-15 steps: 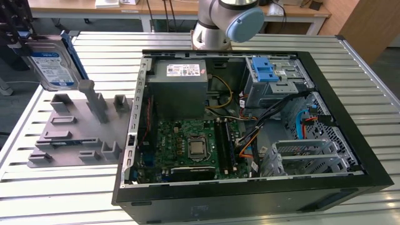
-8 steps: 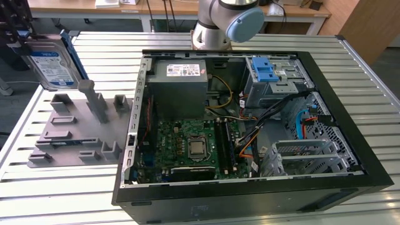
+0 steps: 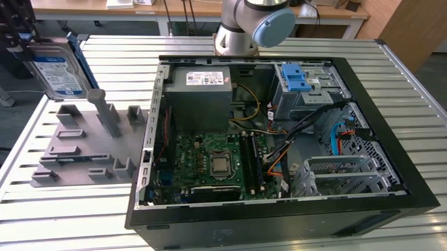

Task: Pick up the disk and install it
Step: 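Pick up the disk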

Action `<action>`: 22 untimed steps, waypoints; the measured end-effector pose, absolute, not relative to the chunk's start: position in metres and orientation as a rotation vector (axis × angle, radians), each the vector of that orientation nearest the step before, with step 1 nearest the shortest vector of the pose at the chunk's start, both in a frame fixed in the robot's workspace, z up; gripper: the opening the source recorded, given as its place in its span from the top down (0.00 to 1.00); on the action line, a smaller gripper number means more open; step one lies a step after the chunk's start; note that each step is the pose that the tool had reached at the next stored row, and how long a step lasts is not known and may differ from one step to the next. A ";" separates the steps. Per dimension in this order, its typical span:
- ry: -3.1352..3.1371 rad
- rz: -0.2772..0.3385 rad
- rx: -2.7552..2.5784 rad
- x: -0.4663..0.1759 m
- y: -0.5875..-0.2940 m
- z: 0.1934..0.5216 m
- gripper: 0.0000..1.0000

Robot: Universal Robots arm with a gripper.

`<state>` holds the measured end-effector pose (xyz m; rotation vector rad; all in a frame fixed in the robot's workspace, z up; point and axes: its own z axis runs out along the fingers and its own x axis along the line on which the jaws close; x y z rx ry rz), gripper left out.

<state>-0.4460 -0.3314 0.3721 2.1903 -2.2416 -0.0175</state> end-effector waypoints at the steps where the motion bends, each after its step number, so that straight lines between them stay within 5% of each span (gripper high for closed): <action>1: -2.242 -0.018 2.190 -0.446 -0.331 0.372 0.64; 22: -2.241 -0.018 2.190 -0.446 -0.331 0.380 0.64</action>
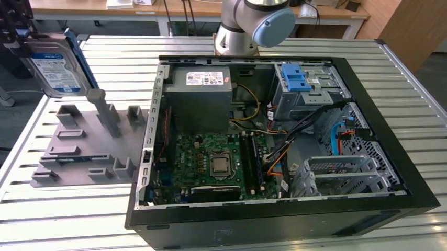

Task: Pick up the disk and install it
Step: 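Pick up the disk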

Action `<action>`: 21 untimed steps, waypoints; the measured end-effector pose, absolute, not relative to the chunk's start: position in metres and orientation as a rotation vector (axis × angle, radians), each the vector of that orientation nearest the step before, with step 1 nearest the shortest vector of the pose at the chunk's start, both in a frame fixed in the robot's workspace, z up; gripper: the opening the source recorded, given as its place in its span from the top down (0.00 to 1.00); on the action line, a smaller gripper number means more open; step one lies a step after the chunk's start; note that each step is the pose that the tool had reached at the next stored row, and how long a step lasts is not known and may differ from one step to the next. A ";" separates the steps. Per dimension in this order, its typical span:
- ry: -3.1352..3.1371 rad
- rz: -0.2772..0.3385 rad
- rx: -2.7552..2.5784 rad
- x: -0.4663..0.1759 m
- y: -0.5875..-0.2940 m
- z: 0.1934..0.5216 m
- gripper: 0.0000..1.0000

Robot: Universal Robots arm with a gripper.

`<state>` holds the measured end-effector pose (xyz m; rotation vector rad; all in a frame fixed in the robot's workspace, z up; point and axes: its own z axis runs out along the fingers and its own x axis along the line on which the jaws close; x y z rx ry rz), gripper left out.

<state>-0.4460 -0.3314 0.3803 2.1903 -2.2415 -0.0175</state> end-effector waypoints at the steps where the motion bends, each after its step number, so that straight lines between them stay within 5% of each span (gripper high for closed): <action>1: -2.242 -0.017 2.190 -0.446 -0.331 0.381 0.64; 21: -2.242 -0.017 2.190 -0.446 -0.331 0.387 0.64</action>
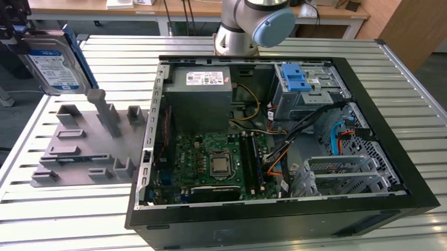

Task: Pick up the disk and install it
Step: 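Pick up the disk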

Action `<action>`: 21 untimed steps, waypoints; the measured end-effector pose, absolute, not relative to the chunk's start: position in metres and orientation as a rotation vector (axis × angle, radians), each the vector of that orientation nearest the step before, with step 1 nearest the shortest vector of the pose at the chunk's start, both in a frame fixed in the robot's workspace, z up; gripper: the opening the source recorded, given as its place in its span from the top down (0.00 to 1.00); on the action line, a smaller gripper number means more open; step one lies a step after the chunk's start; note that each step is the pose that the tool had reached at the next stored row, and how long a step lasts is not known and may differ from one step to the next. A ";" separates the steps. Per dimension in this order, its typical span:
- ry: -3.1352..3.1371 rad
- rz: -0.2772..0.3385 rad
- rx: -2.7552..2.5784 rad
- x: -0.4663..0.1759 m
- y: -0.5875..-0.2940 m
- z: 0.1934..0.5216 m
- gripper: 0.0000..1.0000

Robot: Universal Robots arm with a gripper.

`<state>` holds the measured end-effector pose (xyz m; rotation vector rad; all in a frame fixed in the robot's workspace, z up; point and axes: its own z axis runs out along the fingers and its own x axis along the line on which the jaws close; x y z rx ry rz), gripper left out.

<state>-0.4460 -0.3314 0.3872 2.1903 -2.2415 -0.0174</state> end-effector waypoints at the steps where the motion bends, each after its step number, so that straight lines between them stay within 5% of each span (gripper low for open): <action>1: -2.242 -0.017 2.190 -0.446 -0.331 0.387 0.64; 21: -2.241 -0.017 2.190 -0.446 -0.331 0.393 0.64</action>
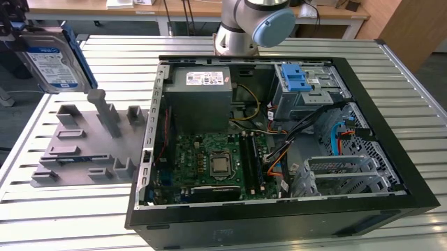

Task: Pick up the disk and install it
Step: 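Pick up the disk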

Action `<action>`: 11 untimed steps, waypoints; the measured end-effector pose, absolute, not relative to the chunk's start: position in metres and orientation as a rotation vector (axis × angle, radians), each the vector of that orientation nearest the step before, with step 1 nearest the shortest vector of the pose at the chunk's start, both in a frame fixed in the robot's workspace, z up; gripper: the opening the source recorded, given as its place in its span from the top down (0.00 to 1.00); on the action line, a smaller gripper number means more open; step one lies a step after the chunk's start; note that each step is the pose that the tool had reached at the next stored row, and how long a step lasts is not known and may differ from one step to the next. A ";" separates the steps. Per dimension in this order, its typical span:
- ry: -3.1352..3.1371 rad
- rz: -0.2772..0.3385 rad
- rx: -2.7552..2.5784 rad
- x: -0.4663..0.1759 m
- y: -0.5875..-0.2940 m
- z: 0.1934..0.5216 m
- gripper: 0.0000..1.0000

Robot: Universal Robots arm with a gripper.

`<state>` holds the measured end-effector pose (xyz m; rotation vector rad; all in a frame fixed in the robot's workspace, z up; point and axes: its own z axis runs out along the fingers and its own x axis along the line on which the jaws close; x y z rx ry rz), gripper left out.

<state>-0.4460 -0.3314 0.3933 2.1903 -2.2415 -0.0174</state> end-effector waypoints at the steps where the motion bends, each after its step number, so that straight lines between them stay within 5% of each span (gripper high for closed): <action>1: -2.242 -0.017 2.190 -0.446 -0.331 0.394 0.64; 11: -2.242 -0.017 2.190 -0.446 -0.331 0.398 0.64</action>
